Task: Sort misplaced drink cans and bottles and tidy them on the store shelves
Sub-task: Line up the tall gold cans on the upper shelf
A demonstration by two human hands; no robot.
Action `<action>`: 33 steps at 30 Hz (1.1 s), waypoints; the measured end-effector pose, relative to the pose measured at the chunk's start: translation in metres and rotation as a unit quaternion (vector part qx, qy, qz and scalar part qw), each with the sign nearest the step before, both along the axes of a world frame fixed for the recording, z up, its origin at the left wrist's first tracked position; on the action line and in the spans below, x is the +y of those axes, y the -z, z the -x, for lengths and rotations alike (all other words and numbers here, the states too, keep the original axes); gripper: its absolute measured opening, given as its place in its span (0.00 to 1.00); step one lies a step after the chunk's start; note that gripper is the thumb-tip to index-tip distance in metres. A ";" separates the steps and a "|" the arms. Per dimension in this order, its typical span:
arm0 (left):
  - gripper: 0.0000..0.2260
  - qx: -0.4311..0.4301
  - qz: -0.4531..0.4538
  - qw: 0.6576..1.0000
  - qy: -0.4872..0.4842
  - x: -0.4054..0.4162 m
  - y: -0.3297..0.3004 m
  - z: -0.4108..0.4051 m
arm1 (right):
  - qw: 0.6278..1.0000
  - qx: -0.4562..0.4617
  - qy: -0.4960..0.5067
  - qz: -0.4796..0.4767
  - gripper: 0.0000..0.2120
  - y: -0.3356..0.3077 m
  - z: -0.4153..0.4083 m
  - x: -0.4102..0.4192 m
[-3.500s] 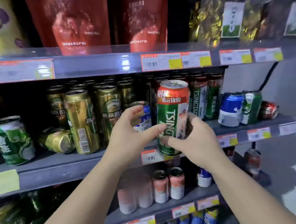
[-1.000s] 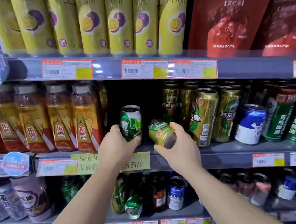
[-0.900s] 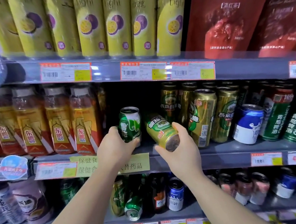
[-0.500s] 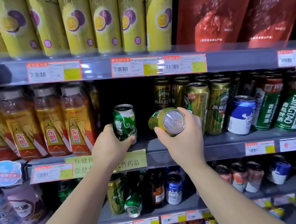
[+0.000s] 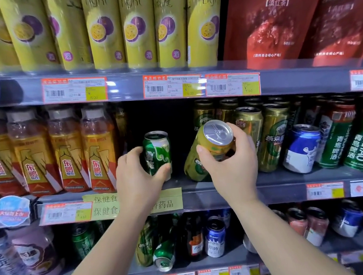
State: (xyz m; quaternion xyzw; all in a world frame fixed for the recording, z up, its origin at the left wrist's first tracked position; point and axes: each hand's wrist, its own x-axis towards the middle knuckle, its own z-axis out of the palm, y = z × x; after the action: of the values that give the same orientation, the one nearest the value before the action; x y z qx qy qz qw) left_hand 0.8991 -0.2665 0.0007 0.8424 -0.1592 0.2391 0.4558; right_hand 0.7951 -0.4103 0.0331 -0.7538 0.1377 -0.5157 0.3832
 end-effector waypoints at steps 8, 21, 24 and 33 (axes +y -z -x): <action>0.37 -0.047 -0.076 0.981 0.174 -0.040 -0.014 0.026 | 0.999 0.050 0.000 -0.003 0.33 -0.016 -0.003 -0.005; 0.27 0.139 -0.120 0.963 0.199 -0.072 -0.016 0.017 | 0.985 0.114 0.124 -0.038 0.19 0.025 0.026 -0.045; 0.26 0.150 -0.152 0.958 0.193 -0.073 -0.011 0.015 | 0.944 0.279 0.177 0.001 0.30 0.034 0.027 -0.069; 0.36 0.188 -0.182 0.956 0.136 -0.099 -0.019 0.009 | 0.925 0.354 0.137 0.027 0.24 0.036 0.011 -0.088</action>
State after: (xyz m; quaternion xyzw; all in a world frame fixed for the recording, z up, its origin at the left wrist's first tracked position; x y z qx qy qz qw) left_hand 0.8905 -0.3660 0.0199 0.9114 -0.2245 -0.0204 0.3442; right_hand 0.7840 -0.4987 -0.0028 -0.8711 0.3519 -0.2666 0.2150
